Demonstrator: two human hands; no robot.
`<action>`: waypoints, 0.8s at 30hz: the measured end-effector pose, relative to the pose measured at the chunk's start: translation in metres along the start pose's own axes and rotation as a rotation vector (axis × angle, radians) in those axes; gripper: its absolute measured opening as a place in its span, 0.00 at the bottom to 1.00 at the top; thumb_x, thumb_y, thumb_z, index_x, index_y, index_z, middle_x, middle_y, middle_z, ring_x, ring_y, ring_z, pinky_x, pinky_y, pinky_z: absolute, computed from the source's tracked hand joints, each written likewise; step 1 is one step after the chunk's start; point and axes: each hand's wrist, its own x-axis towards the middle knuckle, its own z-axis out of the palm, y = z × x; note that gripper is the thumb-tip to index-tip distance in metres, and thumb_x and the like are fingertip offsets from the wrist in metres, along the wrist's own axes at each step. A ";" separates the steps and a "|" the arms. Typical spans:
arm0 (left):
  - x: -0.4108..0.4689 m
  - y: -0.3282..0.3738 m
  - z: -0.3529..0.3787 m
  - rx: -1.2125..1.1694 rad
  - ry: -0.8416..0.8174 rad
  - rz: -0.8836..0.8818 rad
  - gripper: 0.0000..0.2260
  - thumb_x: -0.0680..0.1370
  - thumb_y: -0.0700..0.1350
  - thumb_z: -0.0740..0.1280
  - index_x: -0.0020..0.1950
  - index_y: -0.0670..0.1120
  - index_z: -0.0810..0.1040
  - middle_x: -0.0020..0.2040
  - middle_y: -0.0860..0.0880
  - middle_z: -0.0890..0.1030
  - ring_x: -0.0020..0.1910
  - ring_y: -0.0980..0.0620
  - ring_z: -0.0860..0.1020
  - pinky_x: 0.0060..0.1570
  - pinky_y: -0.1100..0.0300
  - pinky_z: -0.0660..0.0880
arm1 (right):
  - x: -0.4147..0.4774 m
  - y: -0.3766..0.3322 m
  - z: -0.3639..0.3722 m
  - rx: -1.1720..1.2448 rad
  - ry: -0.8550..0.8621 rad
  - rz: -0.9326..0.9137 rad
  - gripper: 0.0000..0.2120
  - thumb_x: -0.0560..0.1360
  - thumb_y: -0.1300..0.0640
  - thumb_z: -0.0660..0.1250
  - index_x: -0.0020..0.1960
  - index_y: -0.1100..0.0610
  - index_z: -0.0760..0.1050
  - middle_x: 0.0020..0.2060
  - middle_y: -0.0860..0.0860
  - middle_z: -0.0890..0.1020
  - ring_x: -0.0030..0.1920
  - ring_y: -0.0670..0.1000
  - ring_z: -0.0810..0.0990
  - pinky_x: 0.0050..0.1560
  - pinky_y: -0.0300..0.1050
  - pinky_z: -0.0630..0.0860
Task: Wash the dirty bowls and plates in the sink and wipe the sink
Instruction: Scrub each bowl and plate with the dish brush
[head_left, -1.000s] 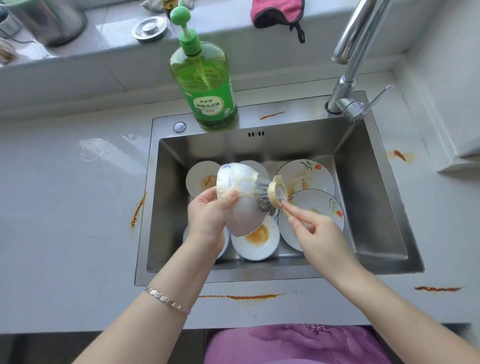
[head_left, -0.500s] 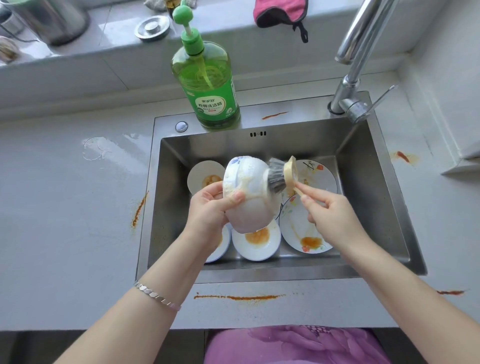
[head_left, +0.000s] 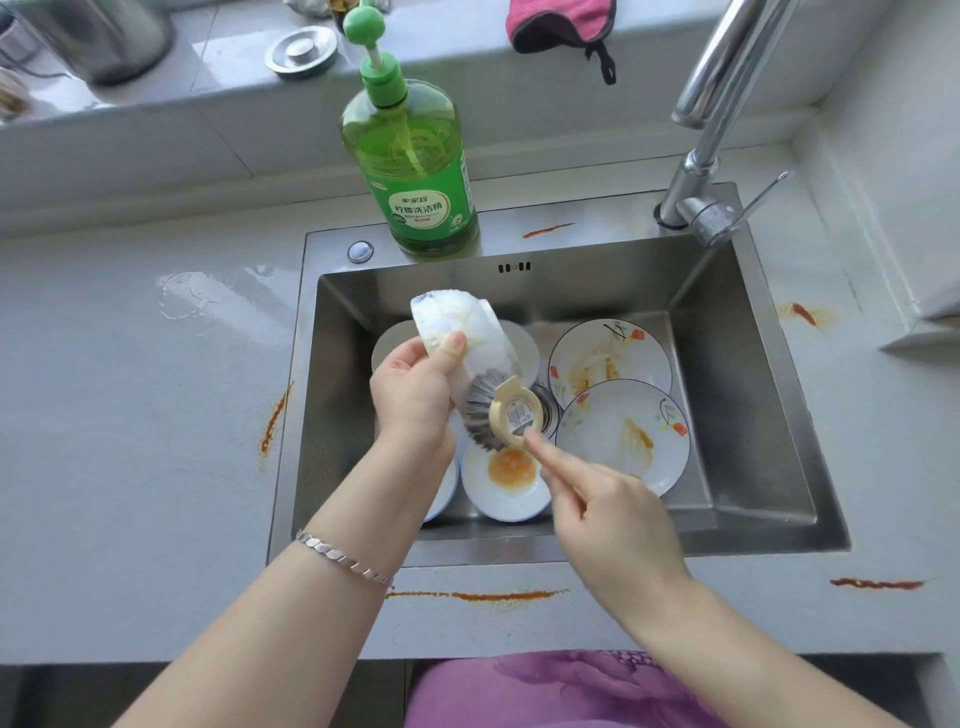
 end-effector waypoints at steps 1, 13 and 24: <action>-0.001 0.001 0.002 -0.002 0.006 -0.003 0.02 0.75 0.37 0.68 0.42 0.42 0.78 0.36 0.48 0.82 0.35 0.53 0.81 0.40 0.58 0.80 | 0.003 -0.002 0.000 -0.009 0.013 -0.012 0.20 0.79 0.56 0.58 0.67 0.38 0.67 0.25 0.43 0.67 0.29 0.46 0.65 0.29 0.41 0.59; -0.009 0.000 -0.005 -0.072 0.039 -0.158 0.01 0.76 0.36 0.66 0.44 0.40 0.77 0.41 0.44 0.81 0.38 0.49 0.80 0.40 0.57 0.79 | 0.006 0.003 -0.001 -0.139 0.006 -0.069 0.21 0.78 0.57 0.58 0.67 0.37 0.67 0.25 0.43 0.63 0.31 0.51 0.66 0.27 0.44 0.58; -0.013 0.003 -0.006 -0.159 0.028 -0.128 0.01 0.76 0.35 0.66 0.46 0.39 0.76 0.43 0.43 0.81 0.36 0.52 0.81 0.37 0.62 0.80 | 0.007 0.005 0.000 -0.139 0.040 -0.101 0.21 0.75 0.59 0.62 0.64 0.41 0.73 0.23 0.42 0.58 0.26 0.49 0.63 0.23 0.40 0.52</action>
